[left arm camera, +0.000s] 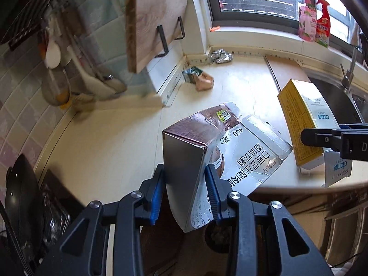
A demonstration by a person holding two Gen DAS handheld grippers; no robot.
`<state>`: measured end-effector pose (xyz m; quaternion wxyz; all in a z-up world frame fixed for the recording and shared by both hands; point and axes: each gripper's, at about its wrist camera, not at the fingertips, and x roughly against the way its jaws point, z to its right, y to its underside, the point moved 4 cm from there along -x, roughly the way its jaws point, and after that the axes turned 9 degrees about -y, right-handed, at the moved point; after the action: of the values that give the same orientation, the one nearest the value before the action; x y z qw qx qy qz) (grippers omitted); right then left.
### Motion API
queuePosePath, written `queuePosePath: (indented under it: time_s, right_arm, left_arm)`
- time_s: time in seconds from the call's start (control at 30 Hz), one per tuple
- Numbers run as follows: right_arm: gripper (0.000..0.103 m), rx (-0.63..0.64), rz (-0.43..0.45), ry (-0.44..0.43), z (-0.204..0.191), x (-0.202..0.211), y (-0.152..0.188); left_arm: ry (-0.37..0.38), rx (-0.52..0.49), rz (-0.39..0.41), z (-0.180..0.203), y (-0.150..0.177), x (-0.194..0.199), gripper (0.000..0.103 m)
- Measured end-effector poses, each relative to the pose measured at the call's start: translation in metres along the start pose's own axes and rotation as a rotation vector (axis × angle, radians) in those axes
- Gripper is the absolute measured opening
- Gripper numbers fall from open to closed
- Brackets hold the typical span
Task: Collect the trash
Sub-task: 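Carry both boxes down over the bin and open both tools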
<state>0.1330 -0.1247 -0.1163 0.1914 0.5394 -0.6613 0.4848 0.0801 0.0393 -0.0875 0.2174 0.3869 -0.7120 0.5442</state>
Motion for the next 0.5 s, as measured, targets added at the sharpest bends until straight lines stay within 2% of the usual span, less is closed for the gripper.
queuePosePath:
  time_s: [0.3, 0.5]
  right_arm:
    - [0.052, 0.002, -0.003, 0.037, -0.055, -0.005, 0.104]
    - [0.052, -0.086, -0.048, 0.063, -0.056, -0.017, 0.166]
  left_arm:
    - [0.039, -0.049, -0.015, -0.026, 0.099, 0.019, 0.033]
    - [0.065, -0.087, -0.093, -0.029, 0.154, 0.007, 0.033]
